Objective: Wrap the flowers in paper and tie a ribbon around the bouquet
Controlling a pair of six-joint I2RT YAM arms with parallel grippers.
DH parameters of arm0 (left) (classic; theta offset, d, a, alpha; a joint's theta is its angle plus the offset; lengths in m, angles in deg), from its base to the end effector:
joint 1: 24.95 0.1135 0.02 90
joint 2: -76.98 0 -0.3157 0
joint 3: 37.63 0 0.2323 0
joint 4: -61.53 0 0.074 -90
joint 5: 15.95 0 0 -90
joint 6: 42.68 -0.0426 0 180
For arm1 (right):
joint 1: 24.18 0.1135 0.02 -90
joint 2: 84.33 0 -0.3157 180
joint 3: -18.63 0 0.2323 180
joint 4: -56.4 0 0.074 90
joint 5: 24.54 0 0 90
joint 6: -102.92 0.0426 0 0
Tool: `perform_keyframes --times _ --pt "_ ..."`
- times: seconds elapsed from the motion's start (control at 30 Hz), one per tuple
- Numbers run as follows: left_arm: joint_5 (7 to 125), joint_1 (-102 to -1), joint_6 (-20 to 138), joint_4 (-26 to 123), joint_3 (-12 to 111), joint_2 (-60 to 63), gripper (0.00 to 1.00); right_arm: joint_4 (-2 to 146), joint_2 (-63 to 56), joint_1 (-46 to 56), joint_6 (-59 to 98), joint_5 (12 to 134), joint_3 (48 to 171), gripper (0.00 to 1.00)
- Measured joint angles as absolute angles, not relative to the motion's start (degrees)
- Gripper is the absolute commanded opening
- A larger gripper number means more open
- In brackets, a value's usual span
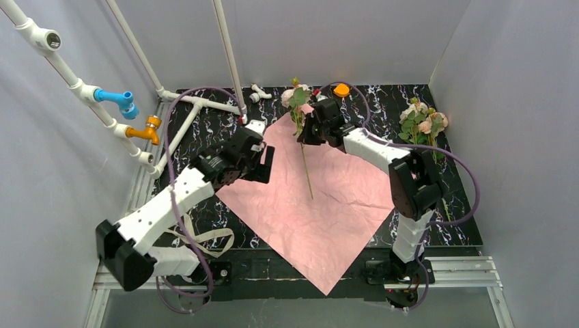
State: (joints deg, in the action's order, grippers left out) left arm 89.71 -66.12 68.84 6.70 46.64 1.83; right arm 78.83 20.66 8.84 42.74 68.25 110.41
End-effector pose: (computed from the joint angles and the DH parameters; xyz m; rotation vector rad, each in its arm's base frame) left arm 0.1948 -0.1551 0.3731 0.2700 2.3261 -0.2204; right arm 0.3532 0.2320 0.2975 -0.0919 2.2709 0.6556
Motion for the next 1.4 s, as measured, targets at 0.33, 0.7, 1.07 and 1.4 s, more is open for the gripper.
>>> perform_keyframes --times 0.33,0.7,1.07,1.4 --pt "97.4 -65.6 59.7 6.2 32.7 15.2 0.98 83.7 41.3 7.9 42.9 63.8 133.3 0.01" --pt "101.2 -65.6 58.1 9.1 30.7 17.0 0.98 90.9 54.3 5.4 39.9 60.2 151.5 0.01" --pt "101.7 -65.6 57.3 9.7 30.7 16.3 0.98 93.4 56.7 4.1 38.4 59.8 155.7 0.41" --pt "101.7 -65.6 57.1 9.8 30.7 16.2 0.98 94.6 56.8 2.6 36.9 59.4 160.3 0.63"
